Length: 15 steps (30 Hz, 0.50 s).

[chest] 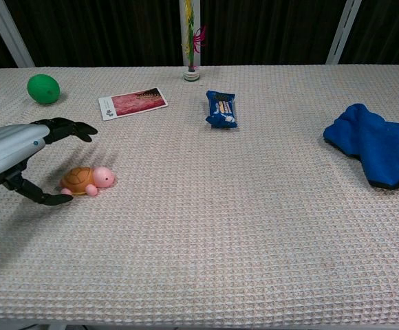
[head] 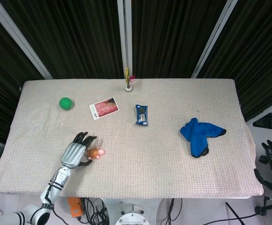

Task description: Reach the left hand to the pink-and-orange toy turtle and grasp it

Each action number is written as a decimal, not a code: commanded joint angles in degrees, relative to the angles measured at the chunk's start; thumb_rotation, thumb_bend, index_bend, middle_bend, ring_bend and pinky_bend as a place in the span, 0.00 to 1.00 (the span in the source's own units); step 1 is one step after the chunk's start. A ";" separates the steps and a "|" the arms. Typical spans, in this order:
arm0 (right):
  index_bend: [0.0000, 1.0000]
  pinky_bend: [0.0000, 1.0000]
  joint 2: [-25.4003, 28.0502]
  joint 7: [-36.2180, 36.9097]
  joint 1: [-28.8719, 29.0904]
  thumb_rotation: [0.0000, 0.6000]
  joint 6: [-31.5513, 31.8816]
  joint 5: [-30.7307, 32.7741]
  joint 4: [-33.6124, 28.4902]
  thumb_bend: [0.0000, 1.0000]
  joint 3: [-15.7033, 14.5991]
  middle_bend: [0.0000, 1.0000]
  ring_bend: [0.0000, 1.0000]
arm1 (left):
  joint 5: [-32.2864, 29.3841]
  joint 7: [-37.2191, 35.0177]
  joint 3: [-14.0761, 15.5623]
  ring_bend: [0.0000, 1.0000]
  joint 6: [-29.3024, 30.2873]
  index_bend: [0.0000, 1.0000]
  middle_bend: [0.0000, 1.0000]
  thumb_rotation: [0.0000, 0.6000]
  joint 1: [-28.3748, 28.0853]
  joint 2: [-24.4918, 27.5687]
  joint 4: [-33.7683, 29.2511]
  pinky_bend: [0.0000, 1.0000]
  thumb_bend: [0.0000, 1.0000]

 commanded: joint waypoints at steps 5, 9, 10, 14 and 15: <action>0.00 0.00 -0.12 -0.02 0.04 1.00 -0.43 0.47 0.19 0.26 0.09 0.01 0.00 | -1.14 -0.03 -0.95 0.02 -0.12 0.22 0.29 1.00 -0.11 -1.31 0.99 0.07 0.23; 0.00 0.00 -0.20 0.06 0.23 1.00 -1.03 0.81 0.43 0.26 0.17 0.01 0.00 | -1.27 -0.21 -1.17 0.08 -0.11 0.30 0.38 1.00 -0.25 -2.21 2.02 0.08 0.27; 0.00 0.00 -0.26 0.05 0.32 1.00 -1.20 0.85 0.48 0.26 0.20 0.01 0.00 | -1.27 -0.22 -1.18 0.09 -0.10 0.32 0.40 1.00 -0.27 -2.45 2.37 0.09 0.27; 0.00 0.00 -0.48 0.08 0.69 1.00 -1.91 0.95 0.61 0.26 0.21 0.01 0.00 | -1.08 -0.67 -1.23 0.18 0.12 0.46 0.53 1.00 -0.38 -3.56 4.16 0.14 0.31; 0.00 0.00 -0.53 0.08 0.77 1.00 -2.05 0.97 0.63 0.26 0.21 0.01 0.00 | -0.91 -0.76 -1.30 0.21 0.51 0.49 0.56 1.00 -0.35 -3.99 4.83 0.15 0.31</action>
